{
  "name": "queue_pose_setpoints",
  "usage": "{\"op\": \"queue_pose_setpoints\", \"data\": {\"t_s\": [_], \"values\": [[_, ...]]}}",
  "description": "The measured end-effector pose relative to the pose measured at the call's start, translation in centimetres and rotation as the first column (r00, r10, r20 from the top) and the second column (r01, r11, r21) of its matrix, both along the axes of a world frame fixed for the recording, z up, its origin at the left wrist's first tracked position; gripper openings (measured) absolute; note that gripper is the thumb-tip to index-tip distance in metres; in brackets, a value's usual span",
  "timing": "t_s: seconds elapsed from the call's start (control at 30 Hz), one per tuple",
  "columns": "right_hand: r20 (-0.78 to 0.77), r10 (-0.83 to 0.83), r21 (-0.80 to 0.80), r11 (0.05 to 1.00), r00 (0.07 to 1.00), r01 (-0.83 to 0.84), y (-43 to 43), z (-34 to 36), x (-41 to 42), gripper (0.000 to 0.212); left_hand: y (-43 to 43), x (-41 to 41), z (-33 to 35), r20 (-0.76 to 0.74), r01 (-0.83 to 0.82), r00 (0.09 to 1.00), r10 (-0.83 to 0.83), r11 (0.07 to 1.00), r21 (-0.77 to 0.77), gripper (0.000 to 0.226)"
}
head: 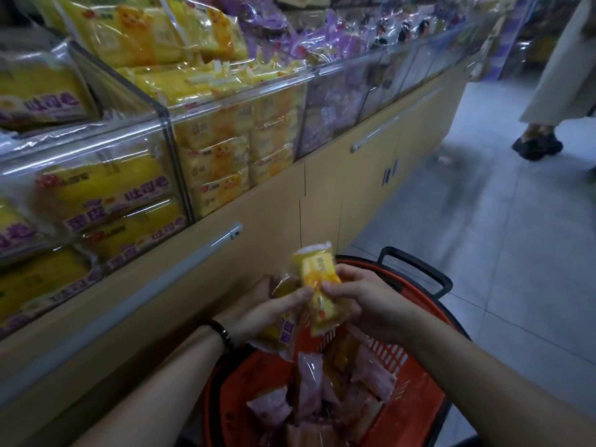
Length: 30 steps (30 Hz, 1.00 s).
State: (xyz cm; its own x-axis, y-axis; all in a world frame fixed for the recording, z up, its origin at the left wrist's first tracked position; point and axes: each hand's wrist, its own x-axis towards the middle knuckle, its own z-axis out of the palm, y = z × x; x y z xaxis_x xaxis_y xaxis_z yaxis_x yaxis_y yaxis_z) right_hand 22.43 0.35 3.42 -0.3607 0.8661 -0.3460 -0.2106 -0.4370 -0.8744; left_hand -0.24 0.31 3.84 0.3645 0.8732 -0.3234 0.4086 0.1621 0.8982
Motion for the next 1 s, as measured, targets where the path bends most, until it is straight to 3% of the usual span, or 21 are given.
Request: {"op": "queue_pose_setpoints", "data": {"t_s": [0.03, 0.07, 0.17, 0.27, 0.43, 0.6, 0.73, 0.83, 0.9, 1.0], "values": [[0.003, -0.081, 0.013, 0.997, 0.997, 0.081, 0.0, 0.0, -0.4, 0.043, -0.2, 0.3, 0.2, 0.028, 0.007, 1.000, -0.006, 0.999, -0.040, 0.031], [0.008, -0.135, 0.020, 0.991, 0.991, 0.134, 0.1, 0.0, -0.6, 0.042, -0.3, 0.4, 0.2, 0.012, -0.016, 1.000, 0.016, 0.998, -0.060, 0.034], [0.023, -0.137, -0.022, 0.990, 0.990, 0.137, 0.0, 0.2, -1.1, 0.047, -0.1, 0.1, -0.6, -0.047, -0.119, 0.992, 0.118, 0.993, -0.026, 0.090], [-0.009, -0.098, -0.043, 0.994, 0.995, 0.098, -0.2, -0.2, -1.4, 0.058, -0.1, -0.3, -0.3, -0.065, -0.116, 0.991, 0.115, 0.993, -0.017, 0.087], [-0.006, -0.061, 0.007, 0.998, 0.998, 0.061, -0.1, 0.4, -1.0, 0.055, 0.1, -1.0, -0.1, -0.083, -0.090, 0.992, 0.093, 0.995, 0.039, 0.079], [0.281, -0.161, 0.247, 0.965, 0.946, 0.091, 0.3, 1.1, 0.3, 0.056, 0.3, -1.5, 0.7, -0.128, -0.082, 0.988, 0.081, 0.997, -0.003, 0.105], [0.165, -0.213, 0.253, 0.953, 0.963, 0.168, 0.1, 1.9, 0.5, 0.038, 0.0, -1.7, 1.2, -0.056, -0.116, 0.991, 0.119, 0.992, 0.058, 0.081], [0.114, -0.245, 0.238, 0.948, 0.963, 0.213, -0.3, 2.7, 0.0, 0.034, -0.6, -1.7, 2.2, -0.010, -0.153, 0.988, 0.154, 0.985, 0.084, 0.082], [0.167, -0.242, 0.294, 0.938, 0.956, 0.186, -0.7, 3.6, 0.1, 0.034, -1.1, -1.6, 3.0, -0.004, -0.166, 0.986, 0.167, 0.980, 0.109, 0.074], [0.398, -0.236, 0.503, 0.864, 0.887, 0.004, -1.5, 5.0, 0.7, 0.049, -2.0, -1.8, 4.5, 0.015, -0.172, 0.985, 0.171, 0.980, 0.100, 0.069]]}}
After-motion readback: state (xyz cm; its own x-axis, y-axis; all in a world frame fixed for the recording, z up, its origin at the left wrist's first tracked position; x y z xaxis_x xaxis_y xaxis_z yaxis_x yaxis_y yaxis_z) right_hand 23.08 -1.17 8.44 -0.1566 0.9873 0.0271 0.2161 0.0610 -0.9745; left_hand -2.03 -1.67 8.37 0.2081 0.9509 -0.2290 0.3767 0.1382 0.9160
